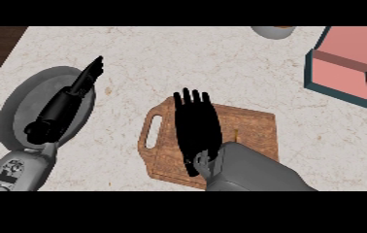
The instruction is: Pick the lemon from the cutting board and place it in the cardboard box
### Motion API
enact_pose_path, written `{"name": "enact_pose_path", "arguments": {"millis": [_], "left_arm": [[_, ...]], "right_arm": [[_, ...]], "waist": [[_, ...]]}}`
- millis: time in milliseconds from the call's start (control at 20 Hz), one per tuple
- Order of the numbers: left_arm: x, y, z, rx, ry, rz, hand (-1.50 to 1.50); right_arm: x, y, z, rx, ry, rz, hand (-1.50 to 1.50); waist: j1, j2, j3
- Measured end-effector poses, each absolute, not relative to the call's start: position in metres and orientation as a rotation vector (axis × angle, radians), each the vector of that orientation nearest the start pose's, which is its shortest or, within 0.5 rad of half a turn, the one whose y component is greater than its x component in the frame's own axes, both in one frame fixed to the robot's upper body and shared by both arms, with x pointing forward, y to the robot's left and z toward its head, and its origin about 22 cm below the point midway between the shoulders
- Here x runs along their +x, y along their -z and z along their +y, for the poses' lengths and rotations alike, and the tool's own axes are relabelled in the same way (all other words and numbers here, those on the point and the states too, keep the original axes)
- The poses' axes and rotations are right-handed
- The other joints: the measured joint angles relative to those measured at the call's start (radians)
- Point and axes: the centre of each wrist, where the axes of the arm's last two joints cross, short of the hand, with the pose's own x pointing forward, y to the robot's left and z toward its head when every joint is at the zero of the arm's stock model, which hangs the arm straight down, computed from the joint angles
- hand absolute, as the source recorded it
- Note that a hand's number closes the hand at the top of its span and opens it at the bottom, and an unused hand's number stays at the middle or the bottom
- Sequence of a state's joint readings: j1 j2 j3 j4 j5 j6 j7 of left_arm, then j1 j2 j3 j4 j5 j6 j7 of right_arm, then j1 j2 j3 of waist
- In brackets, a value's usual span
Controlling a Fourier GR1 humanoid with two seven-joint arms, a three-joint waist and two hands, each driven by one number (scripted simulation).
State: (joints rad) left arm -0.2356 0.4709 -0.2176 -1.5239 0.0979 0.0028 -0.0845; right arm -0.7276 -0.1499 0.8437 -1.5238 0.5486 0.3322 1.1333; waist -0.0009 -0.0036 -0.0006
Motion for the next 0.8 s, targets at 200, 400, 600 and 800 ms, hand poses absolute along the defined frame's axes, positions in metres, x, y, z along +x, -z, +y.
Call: {"name": "enact_pose_path", "arguments": {"millis": [200, 400, 600, 800], "left_arm": [[0.289, -0.066, 0.267, 0.101, 0.532, -1.746, 0.0], [0.292, -0.069, 0.27, 0.105, 0.526, -1.746, 0.0], [0.29, -0.065, 0.268, 0.095, 0.53, -1.743, 0.0], [0.293, -0.061, 0.267, 0.097, 0.531, -1.749, 0.0]], "right_arm": [[0.261, -0.11, -0.02, -0.831, -1.429, -1.019, -1.5], [0.26, -0.098, -0.024, -0.827, -1.429, -0.998, -1.5], [0.265, -0.086, -0.029, -0.845, -1.42, -0.96, -1.5], [0.267, -0.075, -0.029, -0.883, -1.418, -0.923, -1.5]], "waist": [[0.0, 0.001, 0.0], [0.0, 0.002, 0.0], [0.0, 0.003, 0.0], [0.0, 0.003, 0.0]]}}
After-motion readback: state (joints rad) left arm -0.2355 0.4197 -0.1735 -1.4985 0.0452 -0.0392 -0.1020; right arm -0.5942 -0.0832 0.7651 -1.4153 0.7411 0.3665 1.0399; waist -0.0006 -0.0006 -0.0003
